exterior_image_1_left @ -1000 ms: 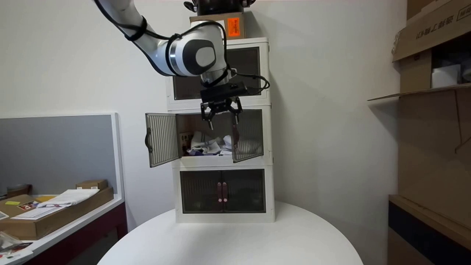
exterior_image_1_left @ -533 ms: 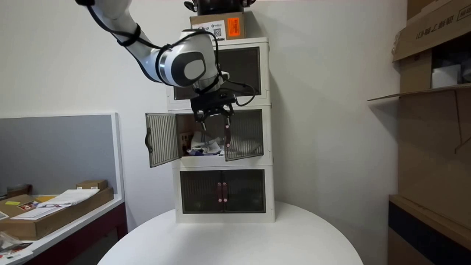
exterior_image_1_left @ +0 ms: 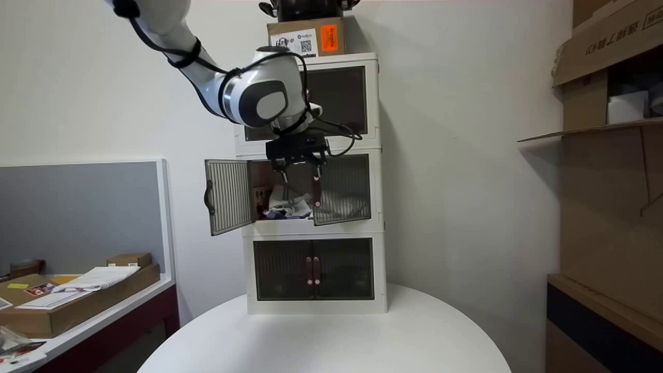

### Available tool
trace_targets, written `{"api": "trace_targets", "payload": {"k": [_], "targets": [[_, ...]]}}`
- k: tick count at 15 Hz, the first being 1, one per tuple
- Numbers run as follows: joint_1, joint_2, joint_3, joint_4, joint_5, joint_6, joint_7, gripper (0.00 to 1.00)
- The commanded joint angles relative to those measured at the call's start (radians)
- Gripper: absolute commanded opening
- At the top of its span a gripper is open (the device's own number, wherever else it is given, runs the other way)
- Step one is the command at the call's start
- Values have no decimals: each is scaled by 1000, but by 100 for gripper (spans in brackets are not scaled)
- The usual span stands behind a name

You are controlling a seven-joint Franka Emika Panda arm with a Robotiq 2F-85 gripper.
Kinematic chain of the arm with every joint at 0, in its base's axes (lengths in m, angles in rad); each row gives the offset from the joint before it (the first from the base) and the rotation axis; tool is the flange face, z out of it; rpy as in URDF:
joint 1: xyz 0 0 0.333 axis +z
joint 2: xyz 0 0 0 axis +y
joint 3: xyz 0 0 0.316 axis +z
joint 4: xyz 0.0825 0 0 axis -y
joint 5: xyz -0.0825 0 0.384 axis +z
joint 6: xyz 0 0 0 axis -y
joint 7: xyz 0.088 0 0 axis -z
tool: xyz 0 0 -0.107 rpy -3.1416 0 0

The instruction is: Close the cabinet door

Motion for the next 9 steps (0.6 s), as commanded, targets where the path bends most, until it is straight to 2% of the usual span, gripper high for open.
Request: {"api": "trace_targets", "payload": {"k": [1,9], "targets": [[-5,58,10,80,40,-1,-32,100],[-6,194,23,263,39,15,-33,100]]}}
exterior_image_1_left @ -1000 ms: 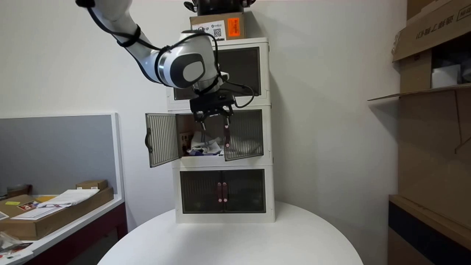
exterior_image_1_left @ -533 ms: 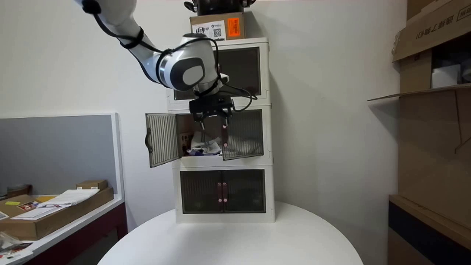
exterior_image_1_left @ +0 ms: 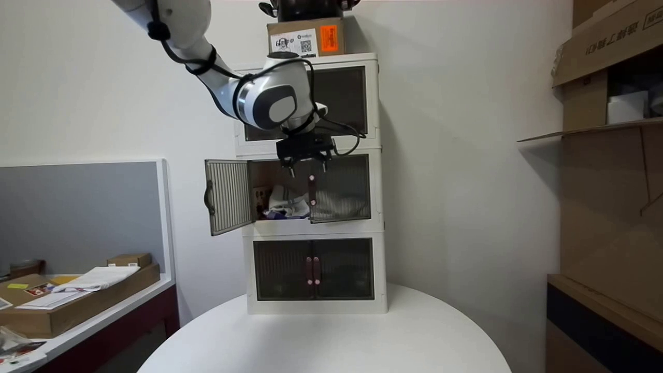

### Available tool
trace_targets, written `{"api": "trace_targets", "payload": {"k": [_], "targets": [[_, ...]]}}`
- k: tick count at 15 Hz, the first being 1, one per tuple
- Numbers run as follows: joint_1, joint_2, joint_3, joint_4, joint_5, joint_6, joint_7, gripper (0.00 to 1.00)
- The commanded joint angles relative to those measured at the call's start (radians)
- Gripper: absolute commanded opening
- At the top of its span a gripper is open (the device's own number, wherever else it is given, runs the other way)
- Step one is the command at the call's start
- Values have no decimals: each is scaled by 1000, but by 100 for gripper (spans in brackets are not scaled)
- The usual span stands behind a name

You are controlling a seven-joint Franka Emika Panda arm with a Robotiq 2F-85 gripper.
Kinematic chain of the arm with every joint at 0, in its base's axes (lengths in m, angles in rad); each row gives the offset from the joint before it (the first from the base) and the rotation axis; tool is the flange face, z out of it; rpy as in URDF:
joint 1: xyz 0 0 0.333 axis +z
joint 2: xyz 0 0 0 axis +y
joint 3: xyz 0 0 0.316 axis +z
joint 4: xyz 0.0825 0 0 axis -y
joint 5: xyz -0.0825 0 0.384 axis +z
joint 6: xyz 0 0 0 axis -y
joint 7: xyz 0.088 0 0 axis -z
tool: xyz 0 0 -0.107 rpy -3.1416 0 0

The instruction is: Close the cabinet door

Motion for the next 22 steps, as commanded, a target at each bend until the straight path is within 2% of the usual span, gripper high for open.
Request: {"api": "trace_targets", "payload": {"k": [1,9,10,12,18,22], "targets": [[-5,90,14,115,21,12,-19,100],[0,192,34,213,11,13,-12,100],[-32,196,73,215,-25,16,15,100],[-44,196,86,211,-33,16,15,100],[-93,124,123,126,-15,-37,9,100],[-87,34,89,-11,-35,-37,72,100]]}}
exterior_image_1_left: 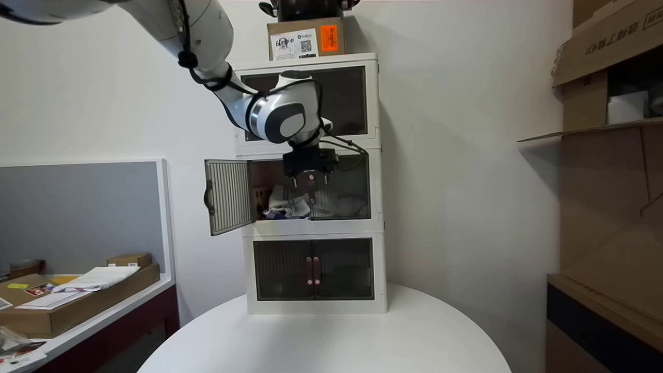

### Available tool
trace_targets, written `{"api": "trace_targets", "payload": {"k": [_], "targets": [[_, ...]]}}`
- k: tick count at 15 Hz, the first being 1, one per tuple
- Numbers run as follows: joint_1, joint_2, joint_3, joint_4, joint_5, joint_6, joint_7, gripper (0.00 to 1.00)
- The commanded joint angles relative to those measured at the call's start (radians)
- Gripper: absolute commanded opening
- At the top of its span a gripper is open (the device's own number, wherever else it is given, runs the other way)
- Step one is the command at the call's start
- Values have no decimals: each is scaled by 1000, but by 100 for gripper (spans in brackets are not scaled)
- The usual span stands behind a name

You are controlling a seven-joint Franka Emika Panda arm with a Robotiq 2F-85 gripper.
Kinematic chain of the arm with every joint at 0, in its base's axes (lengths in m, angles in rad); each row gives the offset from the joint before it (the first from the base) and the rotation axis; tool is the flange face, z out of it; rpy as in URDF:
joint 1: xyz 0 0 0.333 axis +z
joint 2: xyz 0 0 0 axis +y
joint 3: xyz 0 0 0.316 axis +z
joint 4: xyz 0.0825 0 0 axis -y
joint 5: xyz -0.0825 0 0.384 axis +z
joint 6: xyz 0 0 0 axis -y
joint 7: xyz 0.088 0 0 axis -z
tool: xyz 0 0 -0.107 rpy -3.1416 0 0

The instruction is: Close the cabinet door

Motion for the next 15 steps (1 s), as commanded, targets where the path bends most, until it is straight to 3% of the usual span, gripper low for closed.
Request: {"api": "trace_targets", "payload": {"k": [1,10,15], "targets": [[-1,-127,-18,-172,-22,-1,72,100],[47,-449,-82,-662,8,49,222,100],[77,-653,-141,-924,-120,27,432,100]]}}
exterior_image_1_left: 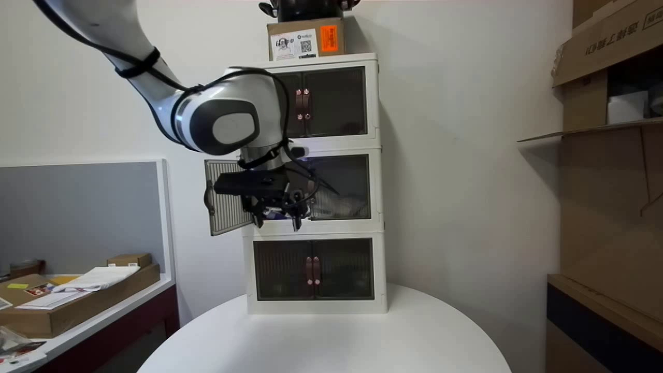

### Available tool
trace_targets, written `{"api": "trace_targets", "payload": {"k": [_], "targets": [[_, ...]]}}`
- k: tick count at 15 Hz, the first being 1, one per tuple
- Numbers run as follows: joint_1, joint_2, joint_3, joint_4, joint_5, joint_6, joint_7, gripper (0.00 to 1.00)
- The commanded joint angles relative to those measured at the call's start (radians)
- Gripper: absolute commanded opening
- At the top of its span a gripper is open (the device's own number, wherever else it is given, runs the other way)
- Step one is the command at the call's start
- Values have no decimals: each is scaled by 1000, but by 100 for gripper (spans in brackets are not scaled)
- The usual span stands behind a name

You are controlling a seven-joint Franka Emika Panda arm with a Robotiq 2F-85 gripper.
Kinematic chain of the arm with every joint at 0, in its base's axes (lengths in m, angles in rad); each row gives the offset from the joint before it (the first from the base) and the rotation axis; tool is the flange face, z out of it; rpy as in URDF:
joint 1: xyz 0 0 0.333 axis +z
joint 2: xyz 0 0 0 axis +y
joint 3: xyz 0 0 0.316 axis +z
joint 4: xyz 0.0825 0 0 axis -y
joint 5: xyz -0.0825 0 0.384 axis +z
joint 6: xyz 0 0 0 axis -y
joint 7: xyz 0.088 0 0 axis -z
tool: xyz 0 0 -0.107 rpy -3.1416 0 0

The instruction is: Close the cabinet door

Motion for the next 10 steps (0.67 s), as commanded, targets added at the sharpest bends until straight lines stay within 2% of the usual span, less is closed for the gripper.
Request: {"api": "trace_targets", "payload": {"k": [1,6,7,10], "targets": [[32,-190,-42,-205,-110,-1,178,100],[49,-328,-42,-339,-188,-29,351,100],[64,-249,-69,-284,-190,-8,309,100],[79,-263,-81,-297,-195,-8,316,100]]}}
